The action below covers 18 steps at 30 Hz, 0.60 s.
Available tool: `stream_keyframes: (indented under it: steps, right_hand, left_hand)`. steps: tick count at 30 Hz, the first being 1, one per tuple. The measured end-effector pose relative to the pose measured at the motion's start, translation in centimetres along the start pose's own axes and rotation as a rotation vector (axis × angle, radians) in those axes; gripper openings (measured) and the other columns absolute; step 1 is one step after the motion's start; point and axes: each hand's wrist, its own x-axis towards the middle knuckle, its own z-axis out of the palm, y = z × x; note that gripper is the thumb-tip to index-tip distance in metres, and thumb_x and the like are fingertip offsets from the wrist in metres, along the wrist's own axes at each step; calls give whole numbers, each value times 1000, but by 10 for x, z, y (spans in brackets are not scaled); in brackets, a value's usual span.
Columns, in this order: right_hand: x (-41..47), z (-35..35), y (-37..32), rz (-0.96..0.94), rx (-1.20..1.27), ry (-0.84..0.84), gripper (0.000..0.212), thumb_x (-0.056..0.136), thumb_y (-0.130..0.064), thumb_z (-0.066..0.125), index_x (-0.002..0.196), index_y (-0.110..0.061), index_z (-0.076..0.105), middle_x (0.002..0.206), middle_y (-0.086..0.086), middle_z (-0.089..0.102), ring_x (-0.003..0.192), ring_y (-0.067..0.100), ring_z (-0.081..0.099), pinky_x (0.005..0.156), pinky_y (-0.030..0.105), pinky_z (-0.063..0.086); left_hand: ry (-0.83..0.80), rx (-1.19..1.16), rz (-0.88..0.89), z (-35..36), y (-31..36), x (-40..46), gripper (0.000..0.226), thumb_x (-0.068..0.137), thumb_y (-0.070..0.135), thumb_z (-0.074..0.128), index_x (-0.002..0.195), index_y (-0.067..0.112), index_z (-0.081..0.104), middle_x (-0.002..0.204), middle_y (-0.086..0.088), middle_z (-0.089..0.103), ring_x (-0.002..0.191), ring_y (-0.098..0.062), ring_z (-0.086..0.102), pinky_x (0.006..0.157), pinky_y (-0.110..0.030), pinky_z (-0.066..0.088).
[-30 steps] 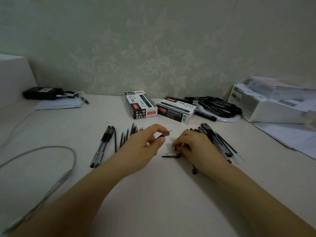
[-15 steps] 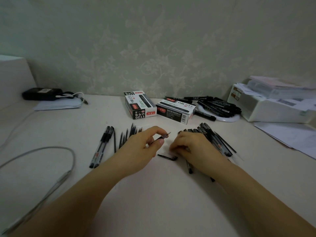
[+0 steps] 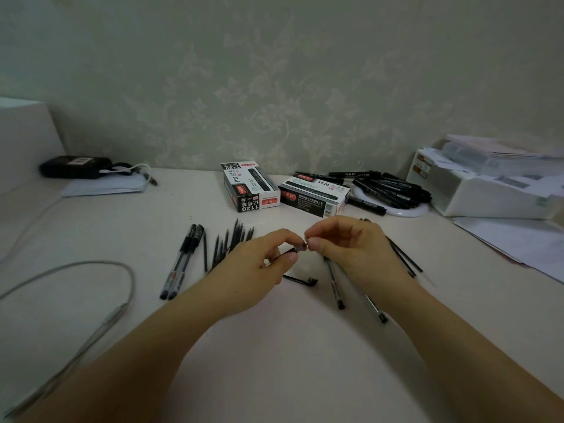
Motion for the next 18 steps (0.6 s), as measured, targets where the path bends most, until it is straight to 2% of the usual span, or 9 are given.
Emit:
stream_keyframes:
  steps: [5, 10, 14, 18]
  right_hand:
    - [1, -5, 0, 19, -36, 63, 13, 84, -10, 75, 91, -20, 76, 88, -5, 76, 82, 8, 72, 75, 15, 55]
    - [0, 0, 0, -11, -67, -42, 12, 84, -6, 75, 93, -14, 75, 85, -3, 77, 82, 8, 73, 73, 13, 52]
    - [0, -3, 0, 12, -71, -39, 12, 82, -9, 77, 91, -18, 77, 85, -2, 77, 82, 10, 73, 74, 13, 52]
    - [0, -6, 0, 31, -63, -33, 11, 83, -13, 76, 92, -18, 78, 82, -2, 77, 78, 10, 73, 71, 13, 52]
  left_hand:
    - [35, -1, 1, -1, -1, 1, 17, 98, 40, 47, 105, 54, 54, 70, 15, 55, 68, 5, 59, 68, -24, 52]
    - [-2, 17, -3, 0, 1, 0, 13, 97, 41, 49, 103, 51, 53, 70, 9, 57, 66, 2, 59, 66, -24, 53]
    - [30, 57, -21, -3, 2, 0, 14, 98, 40, 44, 102, 40, 57, 72, 8, 61, 67, -2, 59, 65, -24, 52]
    - [61, 164, 64, -5, 6, 0, 17, 98, 32, 48, 104, 35, 64, 81, 15, 61, 79, 3, 57, 67, -9, 43]
